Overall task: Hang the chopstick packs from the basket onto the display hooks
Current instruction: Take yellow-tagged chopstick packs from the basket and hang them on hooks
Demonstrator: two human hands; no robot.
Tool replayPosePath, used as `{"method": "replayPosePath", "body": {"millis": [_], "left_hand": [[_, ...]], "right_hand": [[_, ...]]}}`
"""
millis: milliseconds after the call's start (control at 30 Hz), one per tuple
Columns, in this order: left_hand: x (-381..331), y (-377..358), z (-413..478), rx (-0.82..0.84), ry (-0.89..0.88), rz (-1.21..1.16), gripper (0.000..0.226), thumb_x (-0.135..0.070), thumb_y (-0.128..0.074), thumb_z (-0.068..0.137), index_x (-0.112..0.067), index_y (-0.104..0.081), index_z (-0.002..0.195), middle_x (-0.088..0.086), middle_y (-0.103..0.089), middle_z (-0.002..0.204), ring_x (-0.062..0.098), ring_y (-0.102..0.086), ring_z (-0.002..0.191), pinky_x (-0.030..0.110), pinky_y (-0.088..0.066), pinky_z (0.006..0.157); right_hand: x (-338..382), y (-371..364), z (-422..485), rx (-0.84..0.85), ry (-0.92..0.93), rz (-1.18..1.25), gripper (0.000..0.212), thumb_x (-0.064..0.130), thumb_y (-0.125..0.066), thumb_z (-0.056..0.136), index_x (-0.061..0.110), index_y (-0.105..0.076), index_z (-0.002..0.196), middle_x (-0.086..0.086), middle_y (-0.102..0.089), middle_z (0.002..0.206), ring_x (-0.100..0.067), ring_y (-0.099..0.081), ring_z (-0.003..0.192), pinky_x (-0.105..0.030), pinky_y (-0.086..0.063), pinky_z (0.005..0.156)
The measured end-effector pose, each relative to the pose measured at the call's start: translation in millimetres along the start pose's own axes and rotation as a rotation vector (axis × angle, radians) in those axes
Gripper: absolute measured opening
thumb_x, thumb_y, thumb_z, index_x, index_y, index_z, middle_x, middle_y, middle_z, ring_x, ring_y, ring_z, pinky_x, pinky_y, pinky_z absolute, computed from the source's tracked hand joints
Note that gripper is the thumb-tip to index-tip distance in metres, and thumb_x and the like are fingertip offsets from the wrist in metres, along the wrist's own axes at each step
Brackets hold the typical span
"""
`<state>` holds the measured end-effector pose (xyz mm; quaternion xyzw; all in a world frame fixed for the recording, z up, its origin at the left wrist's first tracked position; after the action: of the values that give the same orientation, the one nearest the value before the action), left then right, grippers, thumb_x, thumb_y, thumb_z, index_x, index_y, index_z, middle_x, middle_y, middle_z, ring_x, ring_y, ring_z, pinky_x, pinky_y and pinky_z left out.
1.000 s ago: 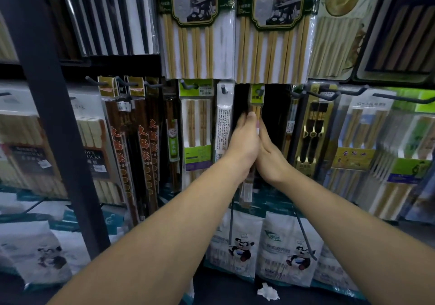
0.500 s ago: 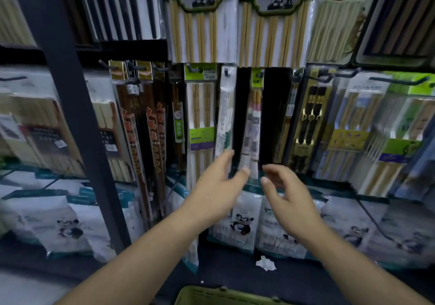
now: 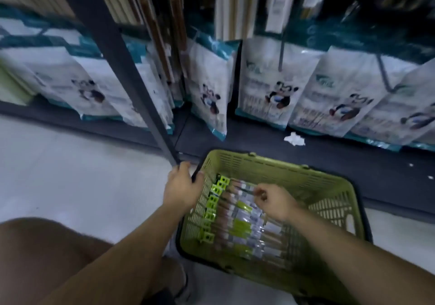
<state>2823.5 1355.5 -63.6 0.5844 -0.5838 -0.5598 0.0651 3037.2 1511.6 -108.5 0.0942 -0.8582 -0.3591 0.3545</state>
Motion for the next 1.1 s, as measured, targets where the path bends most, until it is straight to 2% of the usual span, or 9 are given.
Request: {"method": "replayPosePath", "body": {"millis": [67,200,300,400,500,633,833,967,1100], "left_hand": [[33,-19,-2,0.081,0.057,-0.038,0.046,-0.051,-0.055,0.099,-0.016,-0.054,0.129,0.011,-0.063,0.122,0.034,-0.058,0.117,0.047,-0.049,0.098],[60,-39,-5,0.144,0.114,-0.198,0.042,-0.066,-0.052,0.088,-0.028,-0.056,0.104,-0.003,-0.069,0.095,0.023,-0.066,0.092,0.041,-0.053,0.081],[64,-43,-2,0.128,0.122,-0.243,0.052,-0.076,-0.048,0.079,-0.032,-0.059,0.102,-0.008,-0.07,0.092,0.016,-0.067,0.089,0.038,-0.052,0.079],[66,-46,3,0.127,0.121,-0.23,0.051,-0.079,-0.047,0.077,-0.035,-0.06,0.101,-0.009,-0.071,0.092,0.015,-0.067,0.087,0.04,-0.054,0.082],[67,-47,6,0.127,0.12,-0.232,0.05,-0.079,-0.047,0.078,-0.036,-0.062,0.099,-0.007,-0.071,0.088,0.018,-0.068,0.084,0.041,-0.056,0.081],[65,-48,8,0.134,0.11,-0.253,0.045,-0.077,-0.048,0.079,-0.036,-0.063,0.09,-0.009,-0.066,0.075,0.015,-0.064,0.068,0.038,-0.054,0.069],[64,-49,7,0.15,0.104,-0.259,0.047,-0.076,-0.047,0.08,-0.032,-0.062,0.088,-0.005,-0.067,0.075,0.022,-0.065,0.071,0.046,-0.056,0.077],[67,-50,8,0.148,0.118,-0.275,0.04,-0.074,-0.049,0.083,-0.035,-0.059,0.083,-0.014,-0.055,0.062,0.017,-0.055,0.061,0.041,-0.052,0.069],[65,-50,8,0.153,0.114,-0.28,0.03,-0.074,-0.049,0.083,-0.046,-0.059,0.078,-0.019,-0.054,0.056,0.015,-0.054,0.058,0.037,-0.048,0.065]], "right_hand": [[-18,-31,15,0.075,-0.042,-0.059,0.033,0.029,-0.062,0.098,0.017,-0.066,0.128,-0.005,-0.068,0.128,-0.026,-0.065,0.11,-0.033,-0.052,0.089],[-40,-69,39,0.119,-0.063,-0.15,0.052,0.032,-0.063,0.098,0.014,-0.051,0.146,-0.014,-0.055,0.144,-0.034,-0.057,0.123,-0.04,-0.049,0.099],[-50,-88,52,0.133,-0.084,-0.195,0.07,0.04,-0.071,0.094,0.015,-0.043,0.152,-0.013,-0.04,0.151,-0.036,-0.043,0.136,-0.042,-0.042,0.107],[-51,-97,60,0.107,-0.075,-0.328,0.082,0.051,-0.074,0.088,0.019,-0.037,0.154,-0.01,-0.037,0.147,-0.036,-0.038,0.135,-0.044,-0.041,0.106],[-47,-101,63,0.069,-0.054,-0.408,0.077,0.052,-0.073,0.088,0.018,-0.04,0.149,-0.012,-0.039,0.145,-0.036,-0.036,0.135,-0.046,-0.038,0.107],[-44,-105,65,0.096,-0.06,-0.421,0.063,0.043,-0.072,0.091,0.014,-0.046,0.142,-0.014,-0.047,0.14,-0.036,-0.045,0.129,-0.043,-0.043,0.101],[-38,-110,58,0.092,-0.014,-0.368,0.042,0.021,-0.069,0.094,0.014,-0.055,0.133,-0.013,-0.058,0.128,-0.037,-0.057,0.115,-0.04,-0.053,0.086],[-37,-111,55,0.083,0.014,-0.362,0.031,0.028,-0.068,0.095,0.015,-0.063,0.122,-0.009,-0.062,0.12,-0.031,-0.059,0.109,-0.035,-0.049,0.08],[-40,-110,55,0.06,0.019,-0.377,0.031,0.031,-0.063,0.097,0.019,-0.065,0.126,-0.006,-0.062,0.121,-0.029,-0.055,0.116,-0.034,-0.045,0.077]]}}
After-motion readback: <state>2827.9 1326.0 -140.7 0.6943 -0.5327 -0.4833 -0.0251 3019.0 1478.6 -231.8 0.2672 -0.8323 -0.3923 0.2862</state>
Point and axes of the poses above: each hand's wrist, its own z-axis towards the middle knuckle, its own y-axis out of the back of the hand, x = y × z, the point moved 7 cm from there along z, towards the middle knuckle
